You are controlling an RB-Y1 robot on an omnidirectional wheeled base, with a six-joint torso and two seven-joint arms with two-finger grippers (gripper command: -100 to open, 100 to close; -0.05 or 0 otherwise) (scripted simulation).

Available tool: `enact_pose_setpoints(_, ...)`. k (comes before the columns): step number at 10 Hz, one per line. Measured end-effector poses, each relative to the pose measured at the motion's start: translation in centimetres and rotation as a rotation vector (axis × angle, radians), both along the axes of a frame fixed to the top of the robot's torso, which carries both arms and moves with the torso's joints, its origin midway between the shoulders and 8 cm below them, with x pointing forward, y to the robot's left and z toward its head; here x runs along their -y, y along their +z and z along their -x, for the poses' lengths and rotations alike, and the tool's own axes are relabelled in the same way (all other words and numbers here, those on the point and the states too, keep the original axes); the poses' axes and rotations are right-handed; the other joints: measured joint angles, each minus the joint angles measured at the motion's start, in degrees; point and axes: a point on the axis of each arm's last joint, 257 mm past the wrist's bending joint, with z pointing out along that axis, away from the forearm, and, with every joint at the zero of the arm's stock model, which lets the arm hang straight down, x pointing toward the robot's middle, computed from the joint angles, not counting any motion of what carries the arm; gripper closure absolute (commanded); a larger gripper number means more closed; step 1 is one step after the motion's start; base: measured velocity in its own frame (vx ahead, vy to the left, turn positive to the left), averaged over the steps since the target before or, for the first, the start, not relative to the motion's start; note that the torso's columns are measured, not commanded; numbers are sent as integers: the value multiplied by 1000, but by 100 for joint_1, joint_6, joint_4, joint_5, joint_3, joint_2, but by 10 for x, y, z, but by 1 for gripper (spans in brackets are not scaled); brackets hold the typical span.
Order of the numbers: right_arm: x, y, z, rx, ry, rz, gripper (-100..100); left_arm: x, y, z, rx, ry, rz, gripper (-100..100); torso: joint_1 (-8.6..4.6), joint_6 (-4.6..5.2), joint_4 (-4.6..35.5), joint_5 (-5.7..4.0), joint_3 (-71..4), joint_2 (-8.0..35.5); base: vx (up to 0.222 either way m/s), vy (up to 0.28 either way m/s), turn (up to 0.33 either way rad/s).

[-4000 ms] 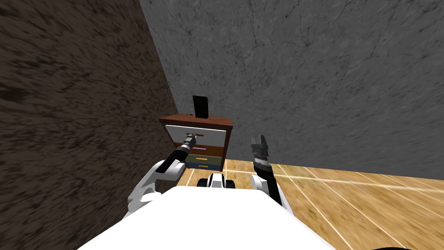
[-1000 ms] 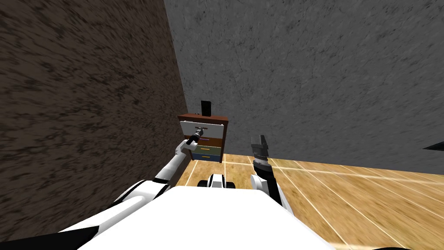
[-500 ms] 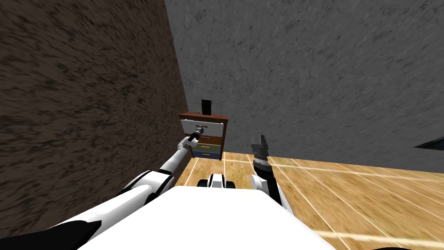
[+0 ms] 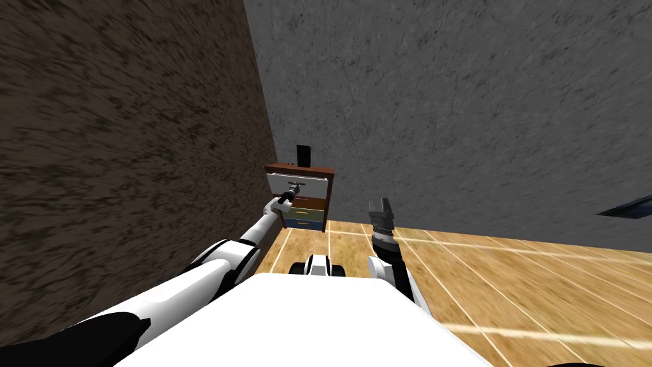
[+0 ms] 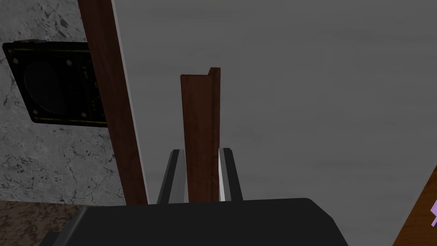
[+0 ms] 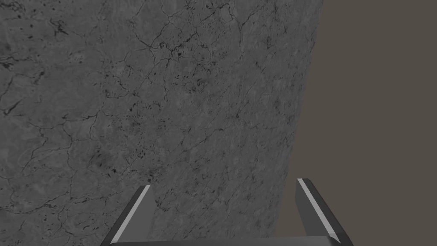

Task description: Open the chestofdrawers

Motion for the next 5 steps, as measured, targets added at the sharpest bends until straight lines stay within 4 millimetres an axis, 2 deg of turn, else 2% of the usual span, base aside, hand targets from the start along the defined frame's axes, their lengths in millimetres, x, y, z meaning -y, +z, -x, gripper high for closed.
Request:
enact_pose_setpoints(1, 0, 0, 0, 0, 0, 0, 0, -4, -7, -2, -13, 8, 0, 100, 14, -4, -25, 13, -10, -14, 24, 0, 6)
enact_pose_setpoints(2, 0, 0, 0, 0, 0, 0, 0, -5, -15, -5, -27, 16, 0, 100, 30, -4, -53, 27, -24, -34, -136, -27, -17)
enact_pose_setpoints(3, 0, 0, 0, 0, 0, 0, 0, -9, -4, -10, -11, 13, -3, 100, 27, -7, -25, 19, -1, 10, -181, -30, -3)
enact_pose_setpoints(5, 0, 0, 0, 0, 0, 0, 0, -9, 8, -23, -2, 13, 2, 100, 9, -4, 20, 0, 23, 34, -51, -4, -4)
